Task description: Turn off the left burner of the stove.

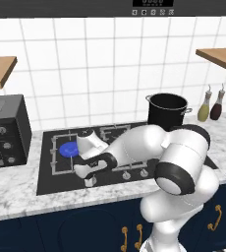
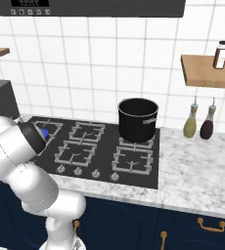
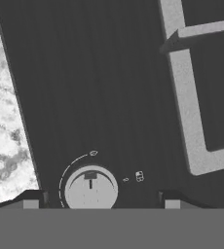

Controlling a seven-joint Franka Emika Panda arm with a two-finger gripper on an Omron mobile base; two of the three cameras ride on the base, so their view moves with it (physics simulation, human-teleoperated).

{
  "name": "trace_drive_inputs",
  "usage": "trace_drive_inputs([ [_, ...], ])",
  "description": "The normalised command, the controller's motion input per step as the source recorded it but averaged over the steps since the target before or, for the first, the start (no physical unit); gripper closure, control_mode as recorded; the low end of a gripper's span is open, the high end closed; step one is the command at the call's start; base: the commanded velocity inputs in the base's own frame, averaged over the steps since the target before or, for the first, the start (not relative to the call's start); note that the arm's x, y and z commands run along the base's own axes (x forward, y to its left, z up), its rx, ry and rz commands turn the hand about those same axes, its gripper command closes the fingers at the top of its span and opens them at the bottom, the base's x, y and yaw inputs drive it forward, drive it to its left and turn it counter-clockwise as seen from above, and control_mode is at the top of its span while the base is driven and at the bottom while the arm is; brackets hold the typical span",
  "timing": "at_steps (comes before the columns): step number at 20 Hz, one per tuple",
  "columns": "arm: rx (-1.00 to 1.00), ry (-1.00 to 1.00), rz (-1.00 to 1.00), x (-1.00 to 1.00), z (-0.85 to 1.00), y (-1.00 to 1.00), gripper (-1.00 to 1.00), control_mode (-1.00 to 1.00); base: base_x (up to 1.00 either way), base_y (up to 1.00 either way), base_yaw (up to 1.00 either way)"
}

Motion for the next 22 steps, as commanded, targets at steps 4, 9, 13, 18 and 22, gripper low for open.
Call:
trace_drive_inputs([
  [4,0.00,0.04,0.03,0.01,-0.07,0.13,-1.00,-1.00,0.00,0.00,0.00],
  [9,-0.01,0.01,0.03,-0.25,-0.06,0.17,-1.00,-1.00,0.00,0.00,0.00],
  [13,0.00,0.00,0.00,0.00,0.00,0.00,-1.00,-1.00,0.00,0.00,0.00],
  [18,0.00,0.00,0.00,0.00,-0.15,0.00,1.00,-1.00,0.00,0.00,0.00],
  [22,0.00,0.00,0.00,0.00,-0.19,0.00,1.00,-1.00,0.00,0.00,0.00],
])
